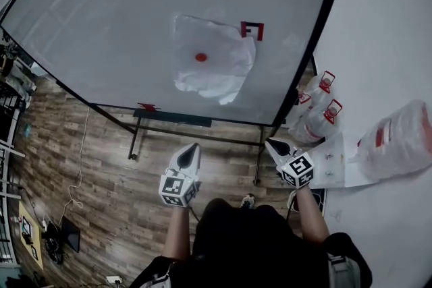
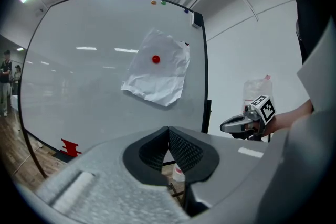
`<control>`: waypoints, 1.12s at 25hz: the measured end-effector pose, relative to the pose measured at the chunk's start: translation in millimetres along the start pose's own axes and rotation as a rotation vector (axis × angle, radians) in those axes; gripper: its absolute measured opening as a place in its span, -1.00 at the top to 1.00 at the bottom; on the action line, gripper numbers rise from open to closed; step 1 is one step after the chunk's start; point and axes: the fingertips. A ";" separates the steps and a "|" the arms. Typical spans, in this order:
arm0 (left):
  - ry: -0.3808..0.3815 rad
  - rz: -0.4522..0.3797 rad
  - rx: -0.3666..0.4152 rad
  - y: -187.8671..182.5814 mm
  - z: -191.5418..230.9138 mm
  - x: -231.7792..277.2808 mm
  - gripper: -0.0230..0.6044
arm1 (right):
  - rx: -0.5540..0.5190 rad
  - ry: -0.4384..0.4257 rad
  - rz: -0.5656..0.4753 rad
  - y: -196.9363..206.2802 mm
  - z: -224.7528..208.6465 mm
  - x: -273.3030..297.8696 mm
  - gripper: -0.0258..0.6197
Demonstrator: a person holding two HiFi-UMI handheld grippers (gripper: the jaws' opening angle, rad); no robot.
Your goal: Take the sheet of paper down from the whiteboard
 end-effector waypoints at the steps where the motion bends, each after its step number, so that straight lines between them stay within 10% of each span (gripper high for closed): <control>1: -0.004 -0.005 0.004 -3.1 0.3 3.1 0.89 | -0.002 -0.008 -0.007 -4.1 -2.8 3.9 0.91; 14: 0.008 -0.123 0.061 -66.3 56.1 67.3 0.89 | -0.013 -0.066 -0.142 -92.9 -19.5 73.5 0.91; 24: 0.098 -0.290 0.221 -143.2 53.5 110.8 0.89 | 0.120 -0.101 -0.324 -155.6 -26.1 98.2 0.72; 28: 0.106 -0.314 0.403 -167.3 52.5 117.2 0.88 | 0.151 -0.092 -0.371 -165.0 -27.4 109.6 0.64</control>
Point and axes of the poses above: the fingertips, and each gripper's own axes: x forward along the fingers, z to its left, y out of its underside, and after that the axes turned 5 degrees about -z, right-handed
